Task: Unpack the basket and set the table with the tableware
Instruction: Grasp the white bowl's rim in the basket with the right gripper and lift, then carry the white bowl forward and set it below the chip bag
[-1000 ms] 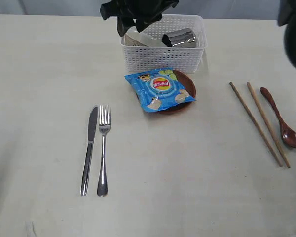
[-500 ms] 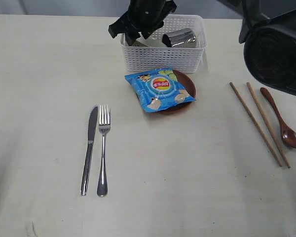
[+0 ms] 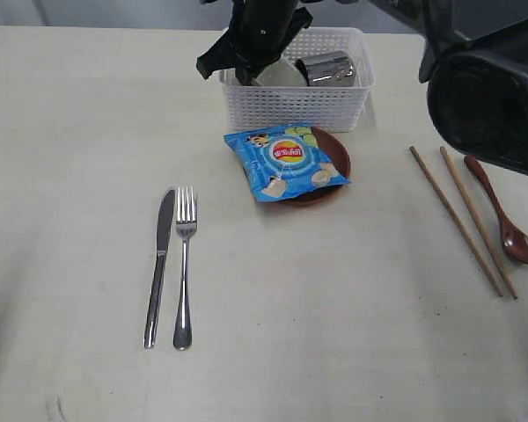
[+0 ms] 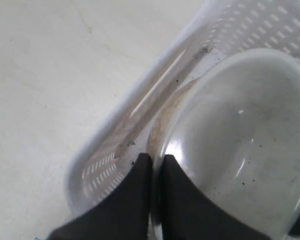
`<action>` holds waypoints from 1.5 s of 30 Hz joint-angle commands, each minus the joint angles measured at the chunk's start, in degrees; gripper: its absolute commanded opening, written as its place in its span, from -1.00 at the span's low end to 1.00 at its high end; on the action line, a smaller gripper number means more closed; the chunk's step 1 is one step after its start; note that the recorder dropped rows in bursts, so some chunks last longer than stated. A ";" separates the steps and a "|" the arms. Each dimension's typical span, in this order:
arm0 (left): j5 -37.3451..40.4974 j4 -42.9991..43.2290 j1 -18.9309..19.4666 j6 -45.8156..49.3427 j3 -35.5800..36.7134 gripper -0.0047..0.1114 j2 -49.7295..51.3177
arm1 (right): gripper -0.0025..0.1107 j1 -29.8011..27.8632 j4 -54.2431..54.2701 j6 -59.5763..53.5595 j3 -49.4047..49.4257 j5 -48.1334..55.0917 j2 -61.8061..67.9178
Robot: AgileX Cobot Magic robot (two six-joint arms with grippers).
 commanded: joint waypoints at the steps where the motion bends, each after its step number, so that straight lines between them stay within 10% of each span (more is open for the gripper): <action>1: -0.10 -0.22 0.05 0.22 0.22 -0.92 -0.19 | -0.96 -0.32 -0.49 -0.98 -3.03 0.36 -0.05; 21: -0.10 0.10 0.05 0.22 0.22 -0.92 -0.19 | -0.96 -0.32 2.71 5.97 -15.42 10.08 -8.34; 45: -0.10 0.10 0.05 0.22 0.22 -0.92 -0.19 | -0.96 27.15 -13.81 20.44 49.09 9.72 -44.22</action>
